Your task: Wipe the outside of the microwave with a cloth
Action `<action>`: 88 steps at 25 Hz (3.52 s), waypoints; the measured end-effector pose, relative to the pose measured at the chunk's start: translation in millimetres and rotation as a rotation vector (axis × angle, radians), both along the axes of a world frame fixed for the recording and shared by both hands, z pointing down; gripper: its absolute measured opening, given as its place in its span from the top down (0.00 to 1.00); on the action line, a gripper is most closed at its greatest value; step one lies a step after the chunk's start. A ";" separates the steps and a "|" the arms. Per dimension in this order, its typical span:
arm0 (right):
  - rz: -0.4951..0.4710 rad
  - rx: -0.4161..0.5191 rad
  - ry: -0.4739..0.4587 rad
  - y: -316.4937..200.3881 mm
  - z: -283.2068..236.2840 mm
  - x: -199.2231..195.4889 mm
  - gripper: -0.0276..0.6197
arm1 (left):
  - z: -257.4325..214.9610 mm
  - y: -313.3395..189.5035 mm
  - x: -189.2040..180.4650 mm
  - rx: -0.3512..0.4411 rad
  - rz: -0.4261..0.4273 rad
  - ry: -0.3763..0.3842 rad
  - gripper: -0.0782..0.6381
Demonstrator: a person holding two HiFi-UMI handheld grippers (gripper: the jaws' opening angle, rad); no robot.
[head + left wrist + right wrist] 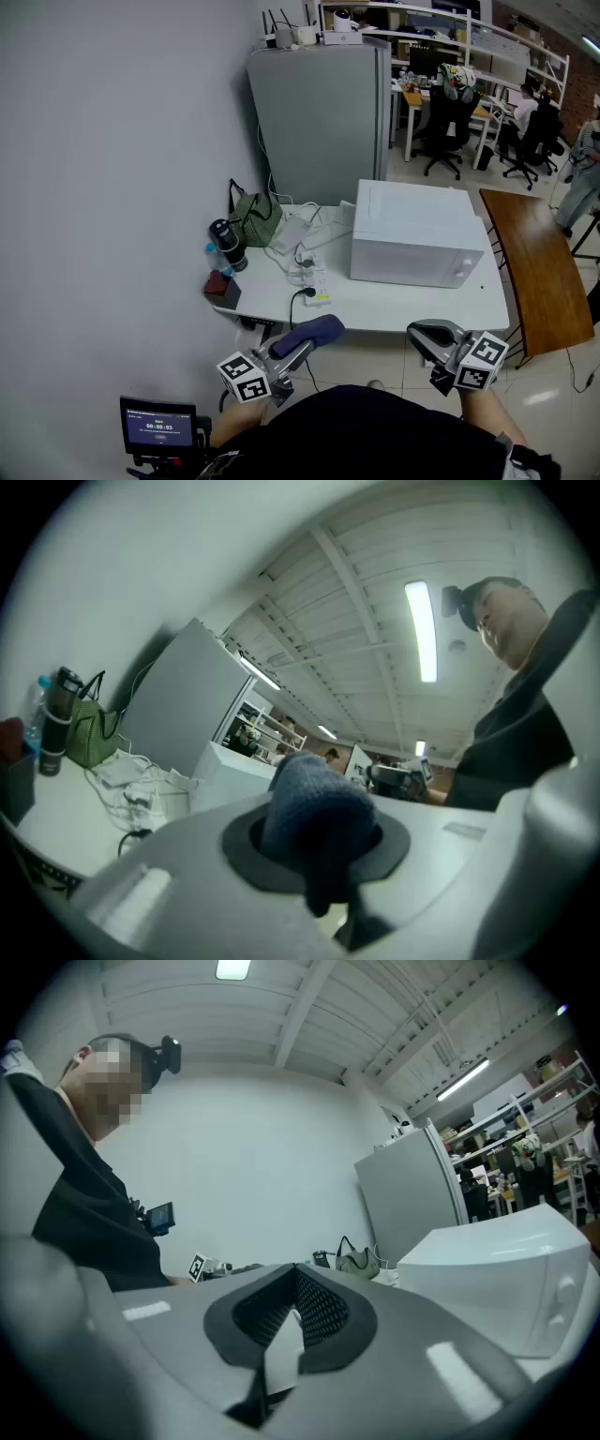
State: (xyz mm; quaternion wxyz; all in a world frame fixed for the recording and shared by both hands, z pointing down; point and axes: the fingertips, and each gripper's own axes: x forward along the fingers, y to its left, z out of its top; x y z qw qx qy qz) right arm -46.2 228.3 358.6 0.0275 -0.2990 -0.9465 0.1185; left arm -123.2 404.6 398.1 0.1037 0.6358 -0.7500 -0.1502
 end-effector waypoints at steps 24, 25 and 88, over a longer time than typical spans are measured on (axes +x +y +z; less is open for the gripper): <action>0.350 0.130 0.194 -173.1 -14.9 -205.8 0.95 | 69.3 -273.3 -426.1 -0.185 0.004 0.007 0.81; 0.368 0.138 0.209 -174.6 -17.0 -204.2 0.95 | 73.2 -286.6 -439.5 -0.184 -0.004 0.029 0.81; 0.143 0.098 0.118 -170.8 -26.8 -226.5 0.95 | 170.6 -212.9 -208.5 -0.678 0.881 -0.337 0.82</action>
